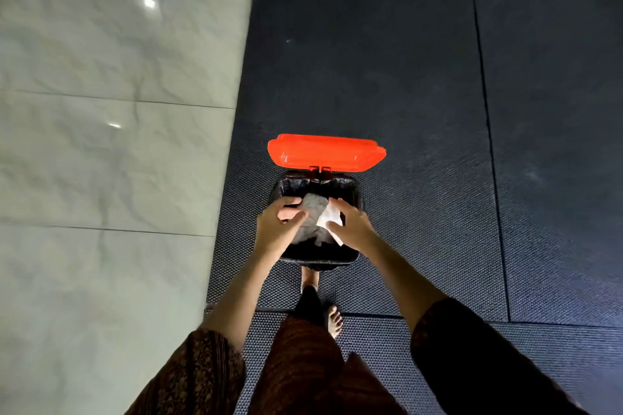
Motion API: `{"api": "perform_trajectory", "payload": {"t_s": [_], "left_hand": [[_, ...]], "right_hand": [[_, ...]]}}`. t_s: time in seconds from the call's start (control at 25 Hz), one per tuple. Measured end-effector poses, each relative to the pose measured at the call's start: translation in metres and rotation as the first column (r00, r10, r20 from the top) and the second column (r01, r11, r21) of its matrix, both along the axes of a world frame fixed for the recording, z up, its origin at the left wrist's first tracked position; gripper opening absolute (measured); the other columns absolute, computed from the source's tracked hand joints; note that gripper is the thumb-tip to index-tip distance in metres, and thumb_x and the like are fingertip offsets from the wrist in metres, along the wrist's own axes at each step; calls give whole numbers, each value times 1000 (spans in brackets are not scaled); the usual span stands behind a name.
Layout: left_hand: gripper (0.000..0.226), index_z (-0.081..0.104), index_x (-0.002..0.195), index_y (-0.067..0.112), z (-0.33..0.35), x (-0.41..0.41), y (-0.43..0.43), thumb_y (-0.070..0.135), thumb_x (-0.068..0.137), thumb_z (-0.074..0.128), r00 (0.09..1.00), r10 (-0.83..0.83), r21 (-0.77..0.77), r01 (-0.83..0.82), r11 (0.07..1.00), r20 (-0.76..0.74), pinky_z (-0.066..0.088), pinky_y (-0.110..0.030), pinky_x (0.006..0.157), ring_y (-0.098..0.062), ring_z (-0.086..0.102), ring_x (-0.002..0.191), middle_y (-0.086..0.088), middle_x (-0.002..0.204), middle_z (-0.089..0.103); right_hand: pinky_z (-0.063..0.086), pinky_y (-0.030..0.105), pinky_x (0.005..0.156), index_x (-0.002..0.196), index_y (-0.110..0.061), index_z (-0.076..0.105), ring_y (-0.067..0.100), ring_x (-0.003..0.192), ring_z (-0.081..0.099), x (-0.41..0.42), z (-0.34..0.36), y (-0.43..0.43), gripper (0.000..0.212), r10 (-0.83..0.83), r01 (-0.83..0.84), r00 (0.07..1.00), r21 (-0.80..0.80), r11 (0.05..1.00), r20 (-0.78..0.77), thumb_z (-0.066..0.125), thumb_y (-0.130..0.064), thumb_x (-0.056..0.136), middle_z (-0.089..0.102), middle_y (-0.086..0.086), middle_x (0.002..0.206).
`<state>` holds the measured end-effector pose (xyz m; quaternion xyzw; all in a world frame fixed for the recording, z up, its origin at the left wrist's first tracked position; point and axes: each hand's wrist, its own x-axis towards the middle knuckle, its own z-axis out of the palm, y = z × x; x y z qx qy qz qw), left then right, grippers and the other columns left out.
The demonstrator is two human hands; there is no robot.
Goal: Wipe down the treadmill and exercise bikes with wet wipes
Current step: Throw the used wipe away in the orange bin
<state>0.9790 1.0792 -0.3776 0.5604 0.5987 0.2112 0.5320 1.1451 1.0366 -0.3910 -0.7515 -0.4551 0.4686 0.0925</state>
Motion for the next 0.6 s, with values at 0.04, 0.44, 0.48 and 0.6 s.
{"api": "perform_trajectory", "payload": {"t_s": [0.04,0.44,0.48,0.6], "left_hand": [[25,65,106,5,0,0,1,7,82,72,1000,9,-12,-9,1000,5,51,-23,87,-17,65,98,-8,109,68],[25,65,109,1,28,28,-4,5,84,70,997,-72,42,73,996,-6,45,-4,70,2,61,82,2,97,66],[25,66,108,1,32,31,-6,4,84,70,997,-76,46,77,996,-8,45,-3,71,-1,61,82,3,96,66],[22,67,105,3,50,43,-13,4,83,71,993,-114,74,114,991,-2,43,-3,76,-7,62,88,1,99,67]], "right_hand": [[39,28,98,147,-13,35,20,122,52,3,0,-2,56,-13,13,1000,-10,1000,-3,56,-17,95,39,13,149],[43,31,104,134,-6,51,23,120,56,25,27,-8,42,-314,331,930,61,942,-193,59,-12,93,57,15,131],[44,32,104,133,-6,52,23,119,57,26,32,-9,41,-318,339,925,74,938,-209,59,-11,93,59,16,130],[46,31,101,131,-5,54,23,115,60,33,53,-20,42,-338,376,905,116,919,-256,62,-10,91,61,16,126]]}}
